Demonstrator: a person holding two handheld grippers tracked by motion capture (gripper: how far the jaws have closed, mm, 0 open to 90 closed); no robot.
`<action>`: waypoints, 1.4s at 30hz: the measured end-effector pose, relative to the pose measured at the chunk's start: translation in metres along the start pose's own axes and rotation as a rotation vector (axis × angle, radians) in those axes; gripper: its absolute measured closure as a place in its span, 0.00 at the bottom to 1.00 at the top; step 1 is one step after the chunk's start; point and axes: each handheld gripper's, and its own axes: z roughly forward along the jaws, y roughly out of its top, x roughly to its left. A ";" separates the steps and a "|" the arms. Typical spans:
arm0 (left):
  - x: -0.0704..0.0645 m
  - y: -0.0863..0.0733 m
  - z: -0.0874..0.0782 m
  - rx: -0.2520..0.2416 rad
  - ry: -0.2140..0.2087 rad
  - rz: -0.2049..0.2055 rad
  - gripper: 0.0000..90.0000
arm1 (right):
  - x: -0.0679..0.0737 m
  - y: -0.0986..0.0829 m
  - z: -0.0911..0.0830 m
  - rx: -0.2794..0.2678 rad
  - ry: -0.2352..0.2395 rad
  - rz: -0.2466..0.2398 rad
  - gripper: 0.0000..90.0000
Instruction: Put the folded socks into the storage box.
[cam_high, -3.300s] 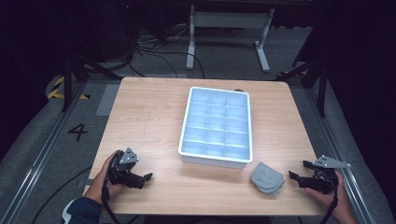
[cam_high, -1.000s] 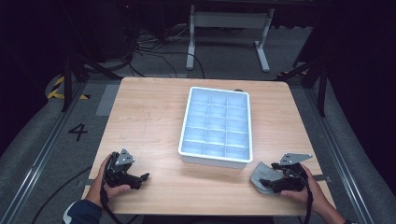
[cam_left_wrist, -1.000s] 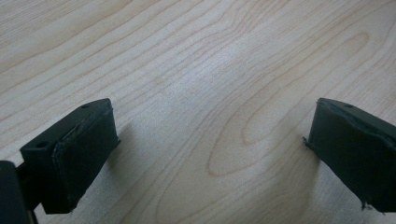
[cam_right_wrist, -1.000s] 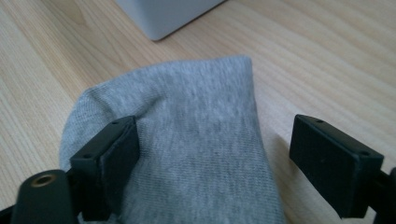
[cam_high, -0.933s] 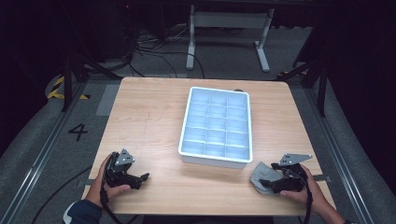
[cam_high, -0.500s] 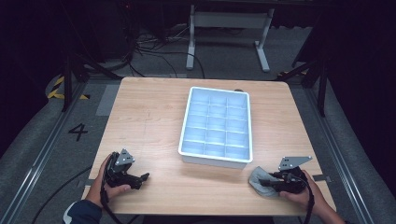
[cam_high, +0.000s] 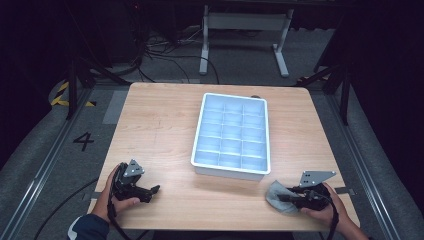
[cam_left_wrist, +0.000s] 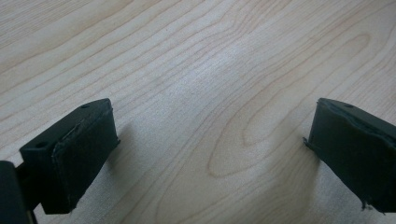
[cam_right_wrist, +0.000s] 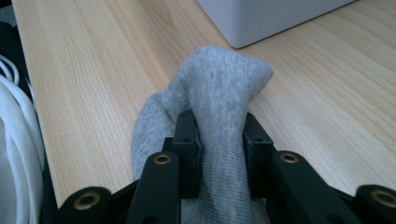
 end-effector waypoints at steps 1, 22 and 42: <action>0.000 0.000 0.000 0.000 0.000 0.000 0.02 | -0.002 -0.001 -0.002 -0.007 -0.005 0.011 0.81; 0.000 0.000 0.000 -0.001 -0.001 0.000 0.02 | -0.020 -0.003 -0.032 -0.116 -0.110 0.049 0.81; 0.000 0.000 0.000 0.000 -0.001 0.000 0.02 | -0.030 0.014 -0.049 -0.155 -0.166 0.013 0.81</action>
